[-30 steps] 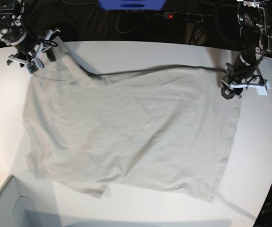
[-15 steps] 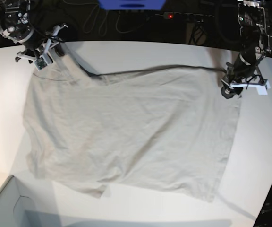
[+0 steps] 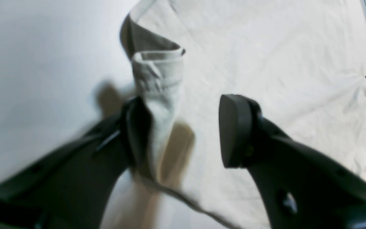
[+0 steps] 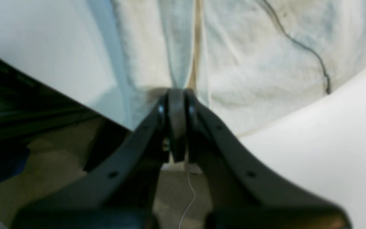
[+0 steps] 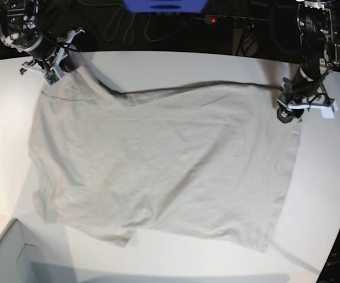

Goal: Layout the t-shirt on the table in an organized manner, then fold the t-shirt properly
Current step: 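Pull the held shoulder corner with the right gripper away from the left gripper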

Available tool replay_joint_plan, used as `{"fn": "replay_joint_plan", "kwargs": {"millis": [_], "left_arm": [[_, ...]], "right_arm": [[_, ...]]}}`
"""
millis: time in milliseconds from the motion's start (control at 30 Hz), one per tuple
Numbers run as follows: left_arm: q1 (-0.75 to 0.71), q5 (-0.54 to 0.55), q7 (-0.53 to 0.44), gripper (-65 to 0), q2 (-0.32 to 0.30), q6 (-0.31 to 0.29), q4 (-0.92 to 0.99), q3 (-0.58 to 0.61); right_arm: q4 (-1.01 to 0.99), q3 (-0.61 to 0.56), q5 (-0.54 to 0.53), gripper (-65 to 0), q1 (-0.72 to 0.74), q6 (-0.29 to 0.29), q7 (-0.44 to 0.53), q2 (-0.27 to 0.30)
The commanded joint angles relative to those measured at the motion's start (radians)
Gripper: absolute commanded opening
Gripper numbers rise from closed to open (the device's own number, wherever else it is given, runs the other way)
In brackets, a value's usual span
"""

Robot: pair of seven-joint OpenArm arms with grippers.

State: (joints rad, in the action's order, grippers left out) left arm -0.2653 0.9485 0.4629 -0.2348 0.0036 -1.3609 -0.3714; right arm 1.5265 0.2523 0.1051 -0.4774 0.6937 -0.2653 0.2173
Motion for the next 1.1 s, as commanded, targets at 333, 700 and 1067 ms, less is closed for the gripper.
{"fn": "replay_joint_plan", "kwargs": {"millis": [333,700,1067], "left_arm": [[0.007,0.014,-0.017,-31.2,-0.011,-0.007,-0.015,-0.005],[0.007,0.014,-0.017,-31.2,-0.011,-0.007,-0.015,-0.005],[0.005,0.014,-0.016,-31.2,-0.013,-0.007,-0.015,-0.005]], "right_arm": [[0.184,0.005,-0.014,-65.0,-0.099,0.004,0.024,0.003],[0.268,-0.115,-0.008,-65.0,-0.206,0.004,0.025,-0.04],[0.113,-0.204,0.184,-65.0,-0.165,0.004,0.024,-0.046]]}}
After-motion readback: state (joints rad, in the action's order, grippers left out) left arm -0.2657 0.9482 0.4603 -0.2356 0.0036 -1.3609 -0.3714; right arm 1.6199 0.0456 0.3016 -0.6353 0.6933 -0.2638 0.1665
